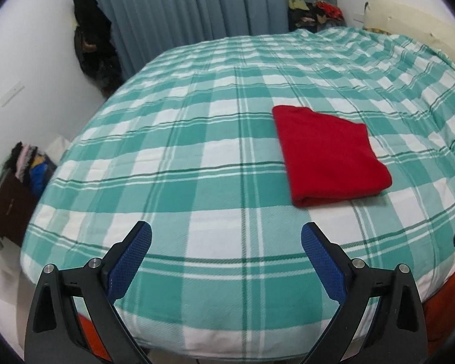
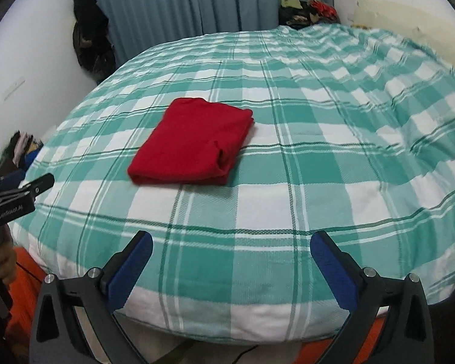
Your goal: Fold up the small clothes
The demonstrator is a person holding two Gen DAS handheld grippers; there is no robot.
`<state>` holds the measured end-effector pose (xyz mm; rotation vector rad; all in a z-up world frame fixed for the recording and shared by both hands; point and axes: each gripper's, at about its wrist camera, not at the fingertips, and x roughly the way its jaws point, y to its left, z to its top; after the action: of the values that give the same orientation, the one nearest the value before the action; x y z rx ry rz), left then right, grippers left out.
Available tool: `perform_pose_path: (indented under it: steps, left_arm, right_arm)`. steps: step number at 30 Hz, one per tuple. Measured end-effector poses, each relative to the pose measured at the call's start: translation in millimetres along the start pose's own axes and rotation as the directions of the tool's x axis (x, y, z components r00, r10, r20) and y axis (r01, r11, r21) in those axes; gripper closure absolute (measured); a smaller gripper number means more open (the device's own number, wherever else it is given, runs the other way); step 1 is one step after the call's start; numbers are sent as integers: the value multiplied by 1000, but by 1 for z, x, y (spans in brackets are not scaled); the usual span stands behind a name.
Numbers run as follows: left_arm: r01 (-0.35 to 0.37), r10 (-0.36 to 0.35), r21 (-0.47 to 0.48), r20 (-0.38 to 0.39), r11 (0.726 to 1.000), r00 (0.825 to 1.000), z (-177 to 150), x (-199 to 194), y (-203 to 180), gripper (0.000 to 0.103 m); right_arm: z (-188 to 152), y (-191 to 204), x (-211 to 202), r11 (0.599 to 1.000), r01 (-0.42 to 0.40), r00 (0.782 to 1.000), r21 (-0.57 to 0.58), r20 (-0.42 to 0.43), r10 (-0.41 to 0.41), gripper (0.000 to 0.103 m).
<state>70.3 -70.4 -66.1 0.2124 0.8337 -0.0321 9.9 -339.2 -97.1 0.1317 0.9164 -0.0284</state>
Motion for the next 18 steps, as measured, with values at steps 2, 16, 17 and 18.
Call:
perform_pose_path:
  steps: [2,16,17,18]
  left_arm:
    - [-38,38,9,11,999,999,-3,-7,0,4]
    - [148,-136,46,-198,988,971,-49,-51,13,4]
    - [153,-141,46,-202,987,969,-50,-53,13,3]
    - [158,-145,53,-199,986,969,-51,-57,11,3]
  right_arm:
    - [-2,9,-10,1000,14,1000,-24,7,-14,0]
    - [-33,62,-73,973,85,995,-214,-36,-95,0]
    - [-37,62,-77,975,79,995,-209,-43,-90,0]
    - [-40,62,-80,976,75,995,-204,-52,-87,0]
